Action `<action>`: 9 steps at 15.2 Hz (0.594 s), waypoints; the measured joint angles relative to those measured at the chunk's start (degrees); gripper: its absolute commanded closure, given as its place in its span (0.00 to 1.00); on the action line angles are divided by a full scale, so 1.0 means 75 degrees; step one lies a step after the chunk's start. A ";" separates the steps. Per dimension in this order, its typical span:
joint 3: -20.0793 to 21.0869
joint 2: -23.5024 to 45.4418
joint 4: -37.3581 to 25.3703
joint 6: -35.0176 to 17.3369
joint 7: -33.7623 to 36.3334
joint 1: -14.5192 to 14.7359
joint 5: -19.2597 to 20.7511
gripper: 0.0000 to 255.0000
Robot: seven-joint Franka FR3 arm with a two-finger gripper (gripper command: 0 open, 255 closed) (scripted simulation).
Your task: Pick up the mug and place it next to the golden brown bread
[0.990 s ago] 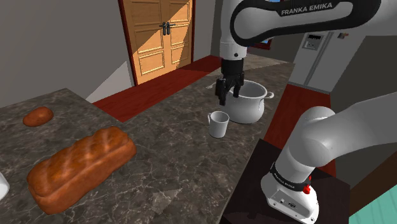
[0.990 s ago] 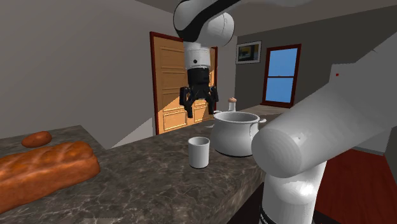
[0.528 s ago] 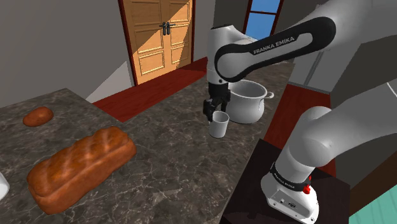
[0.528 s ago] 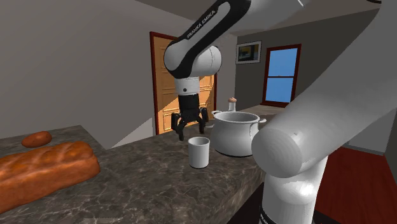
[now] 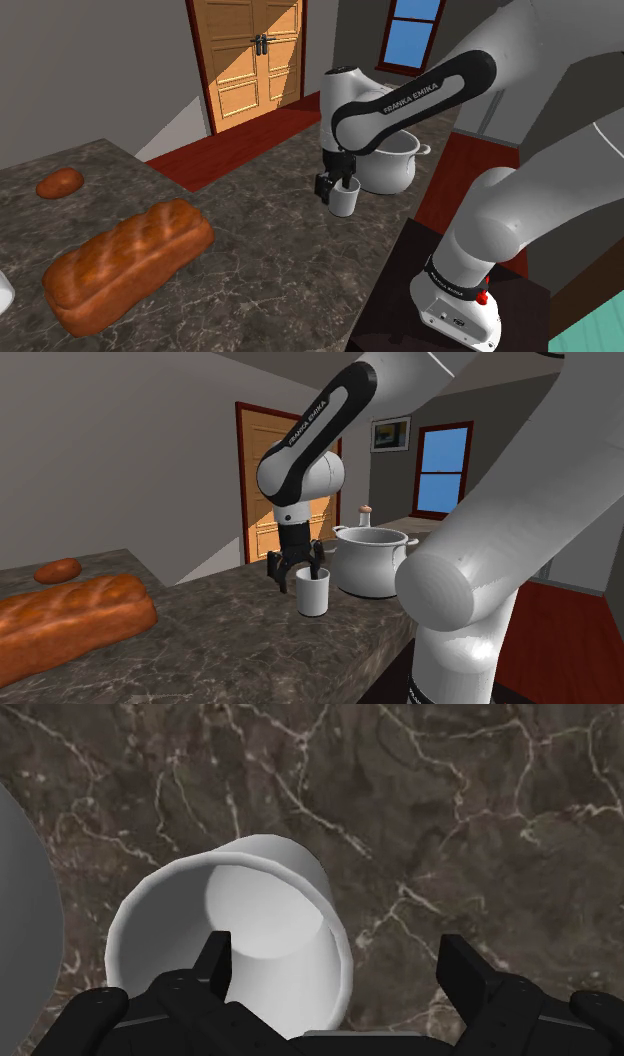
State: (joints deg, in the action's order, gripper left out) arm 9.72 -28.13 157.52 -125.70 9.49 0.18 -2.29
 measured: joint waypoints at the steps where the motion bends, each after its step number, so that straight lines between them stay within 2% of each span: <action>1: 0.0007 0.0043 0.0057 -0.0101 0.0005 -0.0002 0.0001 0.00; 7: 0.0003 0.0098 0.0107 -0.0210 -0.0004 -0.0015 0.0012 0.00; 8: 0.0003 0.0098 0.0107 -0.0210 -0.0004 -0.0015 0.0012 1.00; 9: 0.0003 0.0098 0.0107 -0.0210 -0.0004 -0.0015 0.0012 1.00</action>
State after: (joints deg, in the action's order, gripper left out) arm 9.74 -27.39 158.32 -127.27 9.46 0.07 -2.20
